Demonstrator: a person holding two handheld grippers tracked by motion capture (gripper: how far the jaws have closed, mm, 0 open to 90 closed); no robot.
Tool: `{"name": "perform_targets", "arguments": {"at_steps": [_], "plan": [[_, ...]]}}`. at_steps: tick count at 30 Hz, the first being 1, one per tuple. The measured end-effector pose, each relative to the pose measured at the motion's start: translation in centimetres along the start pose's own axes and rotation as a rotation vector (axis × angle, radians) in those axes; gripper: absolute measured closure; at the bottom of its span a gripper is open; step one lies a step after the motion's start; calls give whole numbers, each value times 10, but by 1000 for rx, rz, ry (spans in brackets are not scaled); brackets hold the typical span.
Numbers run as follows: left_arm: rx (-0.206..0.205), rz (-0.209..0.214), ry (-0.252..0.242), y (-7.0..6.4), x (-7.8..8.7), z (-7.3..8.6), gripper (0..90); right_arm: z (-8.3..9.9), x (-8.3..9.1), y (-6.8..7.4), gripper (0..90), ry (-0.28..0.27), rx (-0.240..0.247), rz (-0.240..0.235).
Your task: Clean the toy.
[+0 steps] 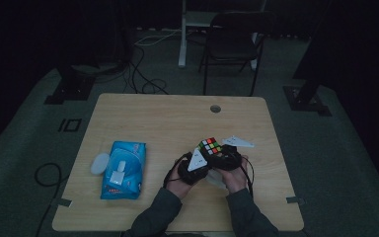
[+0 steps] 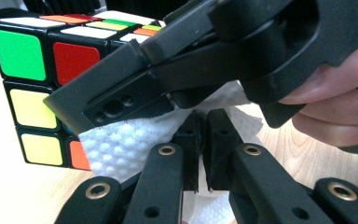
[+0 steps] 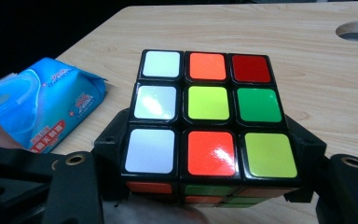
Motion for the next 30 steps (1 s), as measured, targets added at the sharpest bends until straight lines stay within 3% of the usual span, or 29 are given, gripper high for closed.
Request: {"name": "perform_targets", "arguments": {"at_steps": [12, 30], "plan": [[11, -9, -2, 0, -3, 0, 858, 0, 0, 3, 338, -4, -13, -21], [3, -21, -43, -3, 0, -6, 858, 0, 0, 1, 337, -2, -40, -33]]}}
Point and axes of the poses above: each handheld gripper's, and its own axes: x roughly backward along the jaws, z roughly out of its underside, y roughly to its left, the point moved 5 cm from there along -x, roughly forward along the jaws, and after that the axes turned 2 degrees about z, right-handed, at the moved point
